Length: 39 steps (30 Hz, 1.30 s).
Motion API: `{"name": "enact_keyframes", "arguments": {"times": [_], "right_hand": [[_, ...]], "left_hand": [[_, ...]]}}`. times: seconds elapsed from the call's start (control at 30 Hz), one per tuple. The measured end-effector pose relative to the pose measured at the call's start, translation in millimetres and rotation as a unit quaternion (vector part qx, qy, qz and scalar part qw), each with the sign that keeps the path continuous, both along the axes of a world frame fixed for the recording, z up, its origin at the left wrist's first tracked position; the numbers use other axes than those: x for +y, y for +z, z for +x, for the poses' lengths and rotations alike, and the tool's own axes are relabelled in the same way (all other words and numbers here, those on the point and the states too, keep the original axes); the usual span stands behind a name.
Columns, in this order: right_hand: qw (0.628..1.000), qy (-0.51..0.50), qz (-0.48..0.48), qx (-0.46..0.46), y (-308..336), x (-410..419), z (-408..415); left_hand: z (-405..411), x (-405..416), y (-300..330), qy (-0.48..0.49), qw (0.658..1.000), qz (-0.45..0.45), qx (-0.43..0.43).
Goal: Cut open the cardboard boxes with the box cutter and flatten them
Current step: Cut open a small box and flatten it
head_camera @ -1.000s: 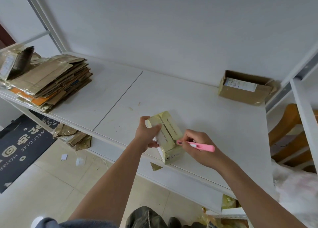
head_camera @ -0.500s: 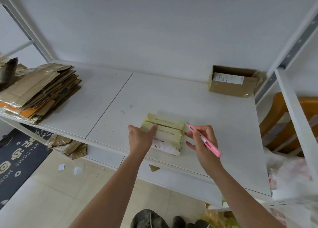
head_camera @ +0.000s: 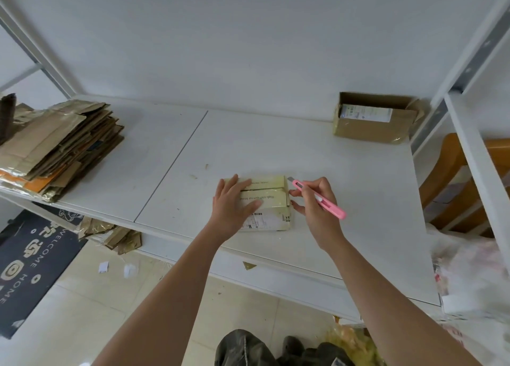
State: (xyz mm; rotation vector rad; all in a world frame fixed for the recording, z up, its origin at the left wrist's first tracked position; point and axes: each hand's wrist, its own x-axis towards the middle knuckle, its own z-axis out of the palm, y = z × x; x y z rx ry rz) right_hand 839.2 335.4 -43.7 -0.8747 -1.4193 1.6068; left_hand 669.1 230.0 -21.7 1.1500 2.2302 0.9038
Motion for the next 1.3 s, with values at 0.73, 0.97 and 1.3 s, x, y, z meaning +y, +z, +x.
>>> {"name": "enact_keyframes", "arguments": {"times": [0.73,0.97,1.3], "right_hand": [[0.997,-0.018,0.034,-0.068,3.7,1.5,-2.9],[0.992,0.008,0.05,-0.118,16.7,9.3,-4.5],[0.987,0.052,0.075,-0.129,14.2,-9.1,20.0]], "left_hand": [[3.9,-0.3,-4.4,0.019,0.999,0.026,-0.019],[5.0,1.0,-7.2,0.015,0.999,0.038,0.002],[6.2,-1.6,-13.2,-0.001,0.999,0.039,0.03]]}}
